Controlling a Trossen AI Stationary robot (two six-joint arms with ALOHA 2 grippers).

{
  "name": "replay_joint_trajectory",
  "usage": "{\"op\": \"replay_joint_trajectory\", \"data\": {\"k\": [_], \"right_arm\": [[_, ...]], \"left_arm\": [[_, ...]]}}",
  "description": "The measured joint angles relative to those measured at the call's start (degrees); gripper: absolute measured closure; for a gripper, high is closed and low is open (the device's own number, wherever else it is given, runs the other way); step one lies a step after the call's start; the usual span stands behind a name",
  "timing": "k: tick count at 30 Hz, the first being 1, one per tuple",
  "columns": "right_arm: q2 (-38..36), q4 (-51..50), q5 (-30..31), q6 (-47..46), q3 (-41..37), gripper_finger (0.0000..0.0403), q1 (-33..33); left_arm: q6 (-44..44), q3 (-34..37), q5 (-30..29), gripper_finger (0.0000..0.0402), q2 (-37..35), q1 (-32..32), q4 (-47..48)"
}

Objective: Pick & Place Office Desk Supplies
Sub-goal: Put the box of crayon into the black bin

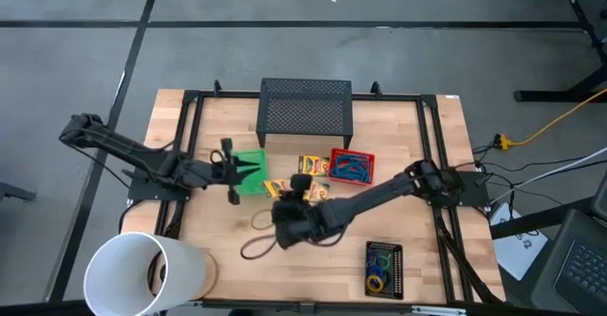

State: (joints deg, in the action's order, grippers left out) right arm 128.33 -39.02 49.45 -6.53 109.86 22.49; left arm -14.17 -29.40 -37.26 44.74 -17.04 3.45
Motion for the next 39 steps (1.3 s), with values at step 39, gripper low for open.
{"op": "replay_joint_trajectory", "data": {"k": [39], "right_arm": [[-0.1, 60.7, -46.0, -16.2, -19.2, 0.0362, -21.7]], "left_arm": [[5.6, 3.2, -6.5, 0.0361, -24.4, -0.2, 19.1]]}}
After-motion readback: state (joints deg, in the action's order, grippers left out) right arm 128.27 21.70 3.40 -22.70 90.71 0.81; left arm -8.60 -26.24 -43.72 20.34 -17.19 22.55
